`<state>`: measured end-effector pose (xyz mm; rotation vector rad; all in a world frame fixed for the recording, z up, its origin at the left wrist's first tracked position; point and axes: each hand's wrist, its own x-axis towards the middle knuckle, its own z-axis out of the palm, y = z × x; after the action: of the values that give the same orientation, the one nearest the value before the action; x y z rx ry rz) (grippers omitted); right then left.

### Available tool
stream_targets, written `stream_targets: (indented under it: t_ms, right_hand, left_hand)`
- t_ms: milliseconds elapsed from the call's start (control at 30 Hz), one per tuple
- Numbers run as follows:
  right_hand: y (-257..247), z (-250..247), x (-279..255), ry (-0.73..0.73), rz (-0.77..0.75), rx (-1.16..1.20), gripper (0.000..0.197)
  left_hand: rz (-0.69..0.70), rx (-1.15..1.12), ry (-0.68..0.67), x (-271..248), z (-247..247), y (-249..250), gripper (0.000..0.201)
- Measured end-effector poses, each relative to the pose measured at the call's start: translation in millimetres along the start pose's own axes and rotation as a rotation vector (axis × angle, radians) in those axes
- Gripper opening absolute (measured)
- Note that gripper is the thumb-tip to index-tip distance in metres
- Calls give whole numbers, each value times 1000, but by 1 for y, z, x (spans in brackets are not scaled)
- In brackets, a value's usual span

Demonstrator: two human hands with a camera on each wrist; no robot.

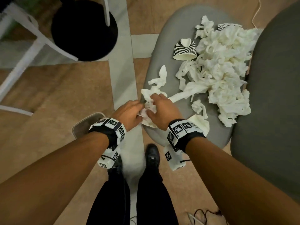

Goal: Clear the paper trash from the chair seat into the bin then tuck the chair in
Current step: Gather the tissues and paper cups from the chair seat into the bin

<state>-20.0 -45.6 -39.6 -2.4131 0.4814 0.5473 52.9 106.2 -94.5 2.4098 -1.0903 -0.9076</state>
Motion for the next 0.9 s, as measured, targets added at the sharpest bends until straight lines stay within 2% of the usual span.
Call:
stream_targets:
  t_ms: [100, 200, 300, 367, 433, 467, 533, 633, 767, 800, 900]
  right_hand:
    - [2, 1, 17, 31, 87, -49, 45]
    - [13, -3, 37, -12, 80, -165, 41]
    - [24, -9, 52, 57, 51, -240, 42]
    - [32, -15, 63, 77, 38, -287, 63]
    - [41, -18, 75, -28, 57, -347, 91]
    - [44, -19, 81, -109, 78, -364, 96]
    - [46, -18, 90, -203, 74, -383, 86]
    - [43, -11, 89, -155, 7, -425, 49]
    - [31, 2, 71, -115, 65, -328, 32]
    - [23, 5, 66, -114, 76, -270, 28]
    - [-6, 20, 52, -103, 72, -103, 25]
  left_hand:
    - [-2, -17, 41, -6, 4, -15, 22]
    - [-43, -112, 101, -1, 6, -20, 19]
    - [-90, -177, 108, 14, 2, -17, 17]
    - [-120, -201, 128, 25, -2, -15, 16]
    - [-130, -215, 149, 36, -7, -12, 15]
    - [-130, -210, 147, 41, -10, -11, 15]
    - [-136, -198, 129, 46, -14, -10, 15]
    - [-171, -221, 112, 47, -15, -11, 14]
    - [-225, -246, 80, 32, -11, -14, 22]
    - [-232, -272, 76, 26, -9, -16, 35]
    - [-214, -358, 42, 0, -11, -30, 97]
